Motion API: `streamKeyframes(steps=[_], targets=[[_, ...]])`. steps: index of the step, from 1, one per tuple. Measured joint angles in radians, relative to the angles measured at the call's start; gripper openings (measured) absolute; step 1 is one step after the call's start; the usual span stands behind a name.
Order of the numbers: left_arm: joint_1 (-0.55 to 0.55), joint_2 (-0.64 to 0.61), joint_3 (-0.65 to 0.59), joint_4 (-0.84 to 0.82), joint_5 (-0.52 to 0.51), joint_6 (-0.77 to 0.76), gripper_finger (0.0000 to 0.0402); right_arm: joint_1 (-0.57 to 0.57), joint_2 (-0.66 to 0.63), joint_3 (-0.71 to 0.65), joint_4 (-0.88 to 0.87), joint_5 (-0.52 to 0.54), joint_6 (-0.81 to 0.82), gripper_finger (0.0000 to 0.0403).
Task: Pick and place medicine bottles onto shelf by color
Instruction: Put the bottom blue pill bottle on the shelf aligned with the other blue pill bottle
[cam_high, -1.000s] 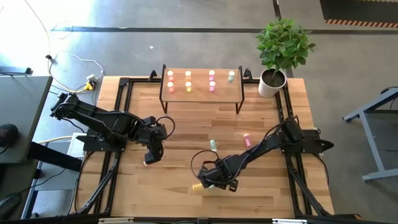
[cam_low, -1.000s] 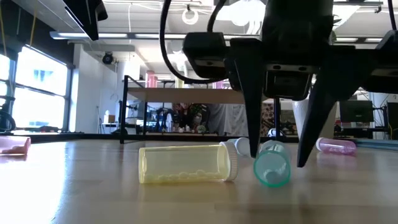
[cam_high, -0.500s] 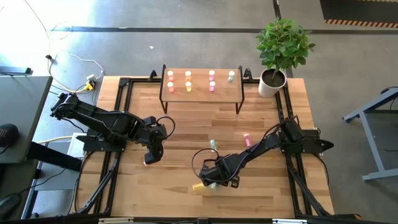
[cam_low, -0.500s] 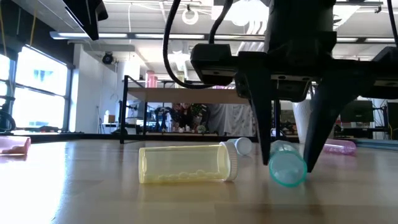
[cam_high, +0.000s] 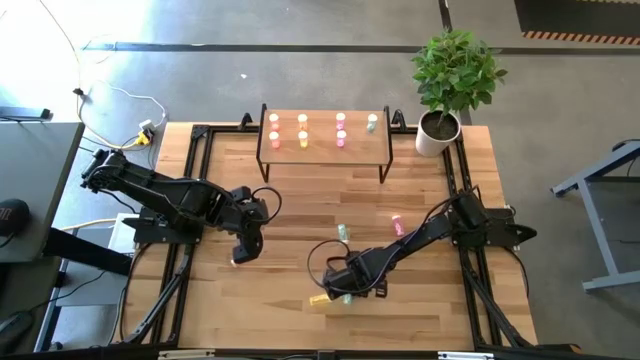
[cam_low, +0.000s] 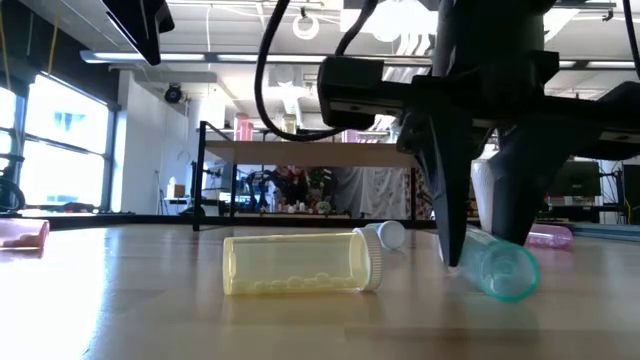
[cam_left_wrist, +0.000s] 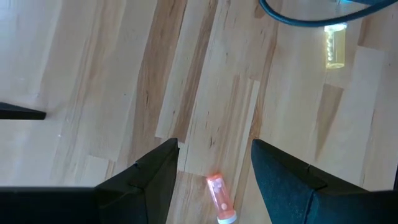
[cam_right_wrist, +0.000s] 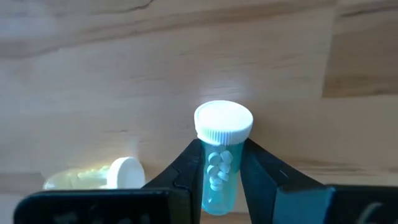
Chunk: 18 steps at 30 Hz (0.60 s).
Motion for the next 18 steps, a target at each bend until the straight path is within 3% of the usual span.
streamKeyframes(steps=[5,18], targets=[[0.0,0.0,0.0,0.0,0.0,0.0,0.0195,0.007,-0.002,0.007,0.024,0.037,-0.105,0.0071],[0.0,-0.001,0.0,0.004,-0.002,0.0,0.0195,0.035,-0.075,0.079,-0.016,0.438,-0.216,0.0071]])
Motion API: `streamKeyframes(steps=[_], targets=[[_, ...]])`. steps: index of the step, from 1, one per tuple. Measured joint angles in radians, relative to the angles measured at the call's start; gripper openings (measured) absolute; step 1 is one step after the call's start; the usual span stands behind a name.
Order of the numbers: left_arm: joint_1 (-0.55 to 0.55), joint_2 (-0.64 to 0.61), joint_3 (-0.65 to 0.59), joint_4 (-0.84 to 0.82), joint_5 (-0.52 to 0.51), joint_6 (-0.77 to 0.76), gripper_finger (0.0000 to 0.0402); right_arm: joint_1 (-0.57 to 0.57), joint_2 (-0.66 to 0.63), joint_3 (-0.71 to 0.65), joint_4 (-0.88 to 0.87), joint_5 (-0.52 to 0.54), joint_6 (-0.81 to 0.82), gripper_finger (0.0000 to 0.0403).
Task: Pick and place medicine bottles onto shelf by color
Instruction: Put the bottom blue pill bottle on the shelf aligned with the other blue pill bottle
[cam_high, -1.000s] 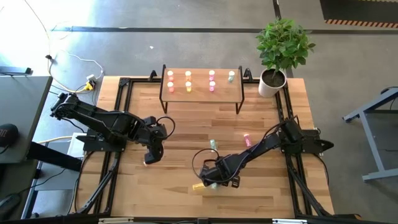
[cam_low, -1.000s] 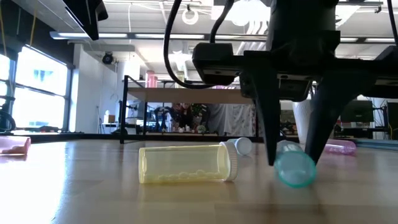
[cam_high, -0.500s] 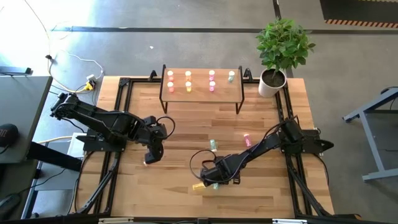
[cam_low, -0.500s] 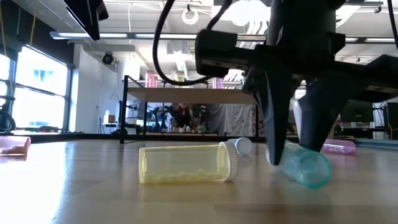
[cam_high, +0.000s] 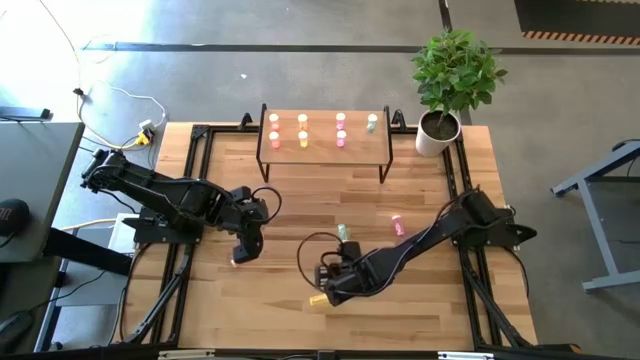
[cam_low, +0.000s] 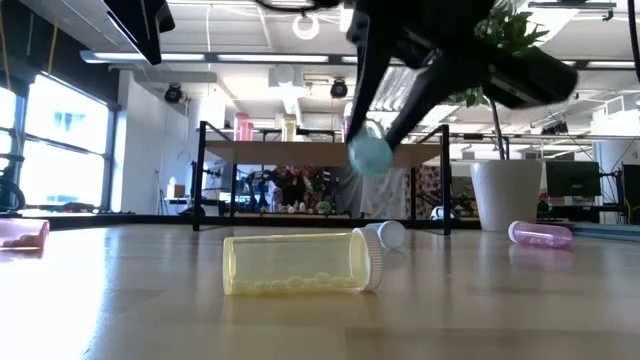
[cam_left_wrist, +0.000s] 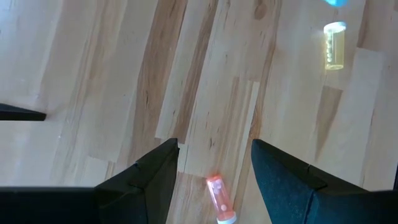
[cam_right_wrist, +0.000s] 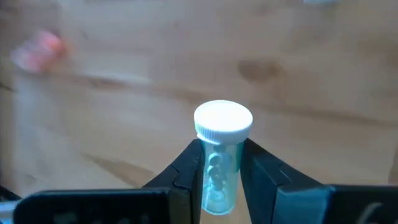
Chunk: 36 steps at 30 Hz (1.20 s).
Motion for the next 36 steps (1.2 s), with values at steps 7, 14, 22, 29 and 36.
streamKeyframes(steps=[7,14,22,29,36], targets=[[0.0,0.0,0.0,0.002,0.0,0.0,0.0195,-0.011,-0.089,0.0,-0.095,0.168,-0.064,0.0071],[0.001,0.0,0.0,0.023,-0.012,0.0,0.0195,-0.047,-0.203,0.0,-0.271,0.302,-0.09,0.0071],[0.003,0.0,0.0,0.024,-0.098,0.0,0.0195,-0.103,-0.363,0.0,-0.442,0.468,-0.182,0.0071],[0.003,0.001,0.0,0.025,-0.188,0.001,0.0195,-0.179,-0.513,0.0,-0.557,0.606,-0.306,0.0071],[0.057,0.001,0.0,0.045,-0.251,0.059,0.0195,-0.217,-0.654,0.0,-0.56,0.748,-0.489,0.0071]])
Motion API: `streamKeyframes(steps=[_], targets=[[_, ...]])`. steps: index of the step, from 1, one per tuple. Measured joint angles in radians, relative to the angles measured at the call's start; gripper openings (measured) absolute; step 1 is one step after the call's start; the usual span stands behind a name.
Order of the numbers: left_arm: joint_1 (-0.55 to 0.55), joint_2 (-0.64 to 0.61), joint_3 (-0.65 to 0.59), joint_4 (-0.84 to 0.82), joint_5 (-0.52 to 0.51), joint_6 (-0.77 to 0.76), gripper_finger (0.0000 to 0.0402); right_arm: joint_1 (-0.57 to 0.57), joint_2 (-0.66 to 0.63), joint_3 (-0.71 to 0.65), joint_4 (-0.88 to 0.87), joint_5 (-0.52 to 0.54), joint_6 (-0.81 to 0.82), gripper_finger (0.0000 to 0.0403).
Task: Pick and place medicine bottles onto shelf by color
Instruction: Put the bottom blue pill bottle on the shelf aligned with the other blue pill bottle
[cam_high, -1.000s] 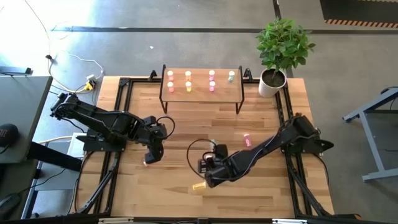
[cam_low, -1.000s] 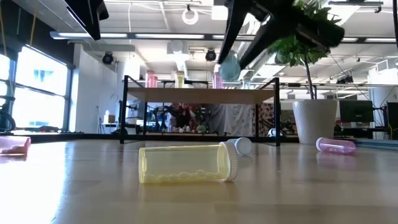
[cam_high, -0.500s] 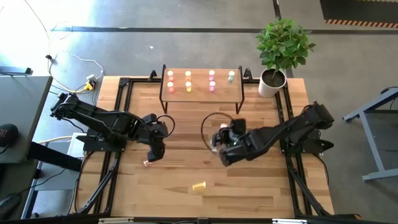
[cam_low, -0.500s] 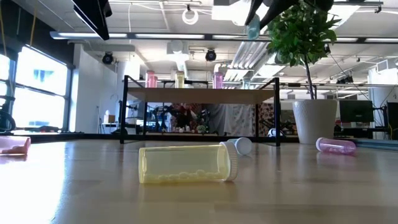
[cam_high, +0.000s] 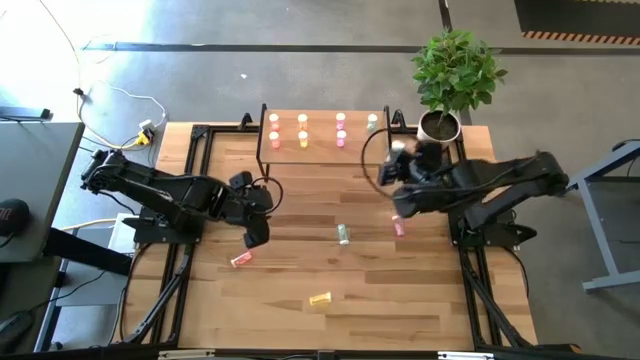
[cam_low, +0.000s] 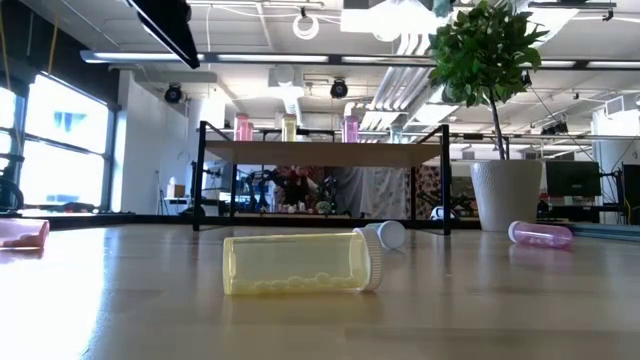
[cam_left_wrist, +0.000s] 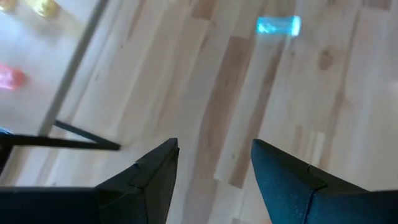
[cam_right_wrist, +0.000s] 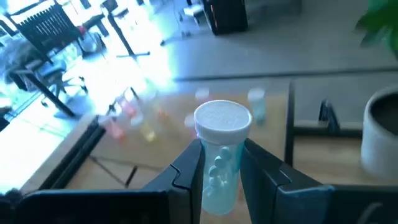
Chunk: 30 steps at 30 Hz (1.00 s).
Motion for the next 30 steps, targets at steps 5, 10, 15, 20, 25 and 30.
streamKeyframes(steps=[5,10,15,20,25,30], targets=[[0.065,0.0,0.0,0.056,0.005,0.056,0.0195,-0.003,-0.09,0.0,0.042,0.121,-0.142,0.0071],[0.13,0.0,0.0,0.104,0.029,0.132,0.0195,-0.003,-0.17,0.0,0.18,0.232,-0.388,0.0071],[0.187,0.0,0.0,0.131,0.043,0.159,0.0195,-0.003,-0.211,0.002,0.287,0.298,-0.613,0.0071],[0.23,0.0,0.0,0.137,0.043,0.16,0.0195,-0.005,-0.21,-0.061,0.208,0.346,-0.53,0.0071],[0.255,0.0,0.0,0.137,0.045,0.185,0.0195,-0.039,-0.209,-0.207,0.085,0.336,-0.201,0.0071],[0.267,0.0,0.0,0.137,0.044,0.185,0.0195,-0.054,-0.209,-0.371,0.157,0.306,-0.078,0.0071]])
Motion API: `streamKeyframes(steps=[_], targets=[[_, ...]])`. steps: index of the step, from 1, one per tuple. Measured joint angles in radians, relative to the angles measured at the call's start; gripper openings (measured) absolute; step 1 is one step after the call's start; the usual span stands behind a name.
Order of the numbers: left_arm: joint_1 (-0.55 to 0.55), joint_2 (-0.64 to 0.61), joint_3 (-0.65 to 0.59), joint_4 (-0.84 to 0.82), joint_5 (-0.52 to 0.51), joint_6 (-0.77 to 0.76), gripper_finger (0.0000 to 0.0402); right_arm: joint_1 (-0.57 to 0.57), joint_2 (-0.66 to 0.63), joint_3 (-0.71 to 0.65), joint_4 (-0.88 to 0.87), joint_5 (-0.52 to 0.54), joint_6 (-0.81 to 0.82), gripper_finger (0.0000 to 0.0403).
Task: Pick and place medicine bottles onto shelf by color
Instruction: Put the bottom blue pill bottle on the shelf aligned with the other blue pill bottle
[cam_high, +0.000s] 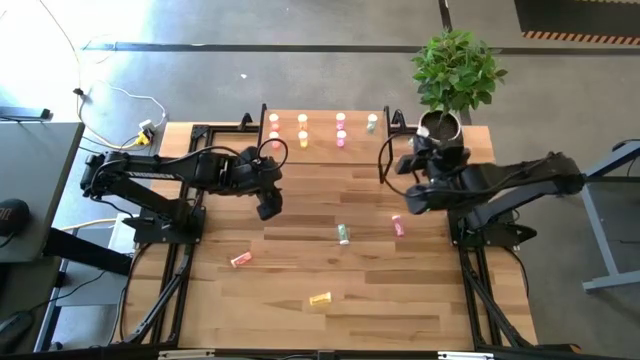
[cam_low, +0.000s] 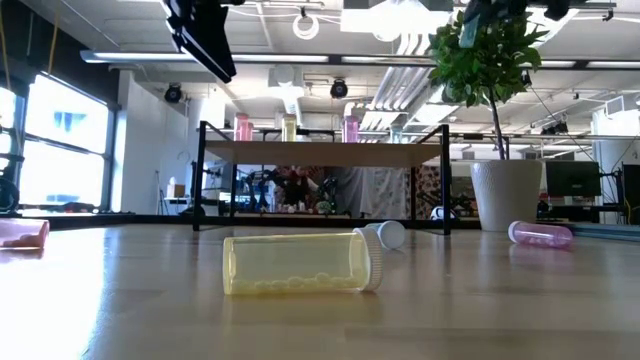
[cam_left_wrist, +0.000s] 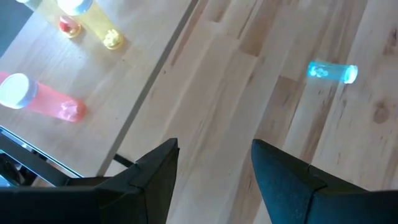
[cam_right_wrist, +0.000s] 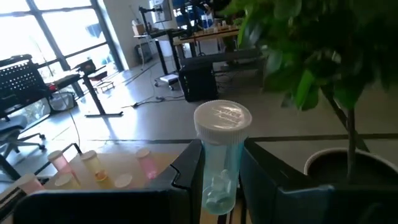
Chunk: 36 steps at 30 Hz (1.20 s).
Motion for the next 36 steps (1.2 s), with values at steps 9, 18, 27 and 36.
streamKeyframes(steps=[9,18,27,36], targets=[[0.0,0.0,0.0,0.02,-0.009,0.0,0.0195,0.0,0.0,-0.256,0.412,0.006,-0.102,0.0071],[0.0,0.0,0.0,0.02,-0.014,0.0,0.0195,-0.013,0.038,-0.462,1.104,-0.061,-0.536,0.0071],[0.0,0.0,0.0,0.02,-0.014,0.0,0.0195,-0.147,0.167,-0.461,1.395,-0.26,-0.874,0.0071],[0.0,0.0,0.0,0.02,-0.036,0.002,0.0195,-0.293,0.216,-0.446,1.394,-0.376,-0.926,0.0071]])
